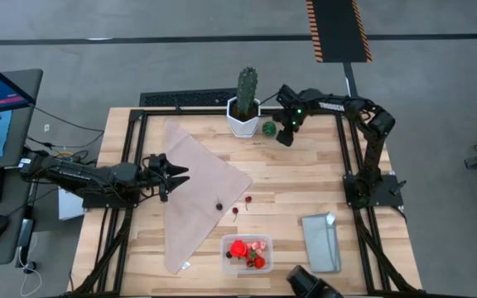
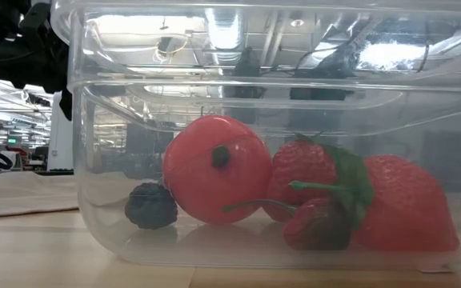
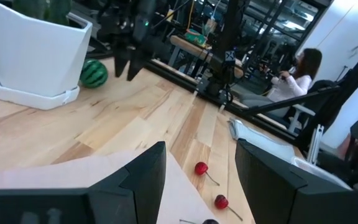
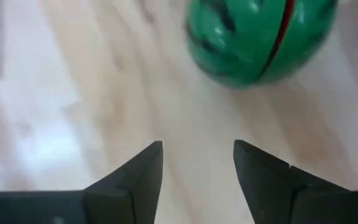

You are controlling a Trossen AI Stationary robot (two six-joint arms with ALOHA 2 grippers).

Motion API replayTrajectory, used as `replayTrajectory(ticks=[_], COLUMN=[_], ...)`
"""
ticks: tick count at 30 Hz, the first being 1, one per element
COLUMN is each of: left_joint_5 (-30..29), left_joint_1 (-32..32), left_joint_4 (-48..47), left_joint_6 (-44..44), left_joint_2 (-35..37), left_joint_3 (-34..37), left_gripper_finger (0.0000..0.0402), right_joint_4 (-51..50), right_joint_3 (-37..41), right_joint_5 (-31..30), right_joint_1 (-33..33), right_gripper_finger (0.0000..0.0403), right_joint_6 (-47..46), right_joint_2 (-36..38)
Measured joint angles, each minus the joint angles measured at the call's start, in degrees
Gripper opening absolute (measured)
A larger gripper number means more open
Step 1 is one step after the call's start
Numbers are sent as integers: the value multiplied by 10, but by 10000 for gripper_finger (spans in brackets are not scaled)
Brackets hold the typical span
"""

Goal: Pick and placing Produce into tupperware
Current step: Put the watermelon into the transparent bin

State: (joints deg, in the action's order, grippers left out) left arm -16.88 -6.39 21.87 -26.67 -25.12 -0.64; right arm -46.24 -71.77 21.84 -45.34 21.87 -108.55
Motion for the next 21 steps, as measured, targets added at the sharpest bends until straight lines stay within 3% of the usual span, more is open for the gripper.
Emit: replayTrajectory(ticks=[8, 10, 14, 21], left_joint_5=[0, 0, 0, -9], left_joint_1=[0, 0, 0, 0], left_joint_4=[-2, -2, -2, -1], left_joint_6=[-1, -1, -1, 0], left_joint_2=[0, 0, 0, 0], left_joint_3=[0, 0, 0, 0], left_gripper_finger=[182, 182, 182, 182], right_joint_4=[13, 46, 140, 356], right_joint_3=[37, 71, 155, 293], right_joint_5=[182, 194, 150, -19], right_joint_1=[-18, -19, -14, 55], right_gripper_finger=[216, 217, 217, 219], right_joint_6=[-53, -72, -155, -318], right_joint_2=[50, 85, 177, 368])
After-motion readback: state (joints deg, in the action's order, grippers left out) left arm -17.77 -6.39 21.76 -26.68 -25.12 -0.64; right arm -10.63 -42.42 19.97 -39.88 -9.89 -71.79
